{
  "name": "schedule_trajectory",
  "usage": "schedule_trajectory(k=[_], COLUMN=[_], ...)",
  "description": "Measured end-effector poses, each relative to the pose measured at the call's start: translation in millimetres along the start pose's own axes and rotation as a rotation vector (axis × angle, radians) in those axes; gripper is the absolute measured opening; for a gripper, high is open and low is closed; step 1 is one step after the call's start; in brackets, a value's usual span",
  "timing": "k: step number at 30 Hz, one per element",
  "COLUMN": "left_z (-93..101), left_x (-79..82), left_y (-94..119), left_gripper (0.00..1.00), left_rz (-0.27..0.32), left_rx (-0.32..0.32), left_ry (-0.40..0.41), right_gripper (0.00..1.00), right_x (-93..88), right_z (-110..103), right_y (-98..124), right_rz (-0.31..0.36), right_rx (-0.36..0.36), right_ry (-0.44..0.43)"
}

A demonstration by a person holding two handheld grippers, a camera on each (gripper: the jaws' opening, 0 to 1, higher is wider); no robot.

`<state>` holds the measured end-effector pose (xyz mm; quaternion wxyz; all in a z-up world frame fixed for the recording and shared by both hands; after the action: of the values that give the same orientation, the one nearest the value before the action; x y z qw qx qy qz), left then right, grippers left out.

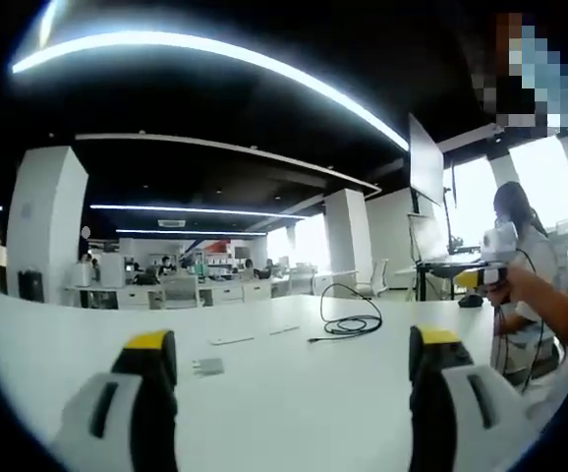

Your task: Plug the desk Type‑C cable into the charger adapter.

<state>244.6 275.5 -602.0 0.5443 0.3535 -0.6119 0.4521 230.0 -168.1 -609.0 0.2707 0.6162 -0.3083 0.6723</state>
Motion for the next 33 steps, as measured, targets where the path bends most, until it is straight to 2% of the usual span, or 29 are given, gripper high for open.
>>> schedule_trajectory(k=[27, 33], left_z=[1.8, 1.8], left_x=[-4.1, -6.5], left_y=[4.4, 6.2], left_gripper=[1.00, 0.99], left_rz=[-0.005, -0.028], left_rx=[0.000, -0.001], left_ry=[-0.011, -0.012], right_gripper=[1.00, 1.00], right_x=[-1.3, -0.4], right_z=[-1.0, -1.6], right_y=[4.6, 5.3], right_rz=[-0.007, -0.007], right_rx=[-0.027, -0.032], right_ry=[0.005, 0.010])
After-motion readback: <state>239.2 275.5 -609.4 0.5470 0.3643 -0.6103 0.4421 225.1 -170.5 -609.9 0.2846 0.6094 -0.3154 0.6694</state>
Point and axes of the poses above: the point that each gripper's makers call its tool centre point, and the gripper's own axes: y roughly backward along the fingers, z roughly to its right, x roughly out of its top, the point moved 10 cm from there along y, roughly backward along the fingers, and after that the axes turned 14 degrees about x, right-handed, at the moved point
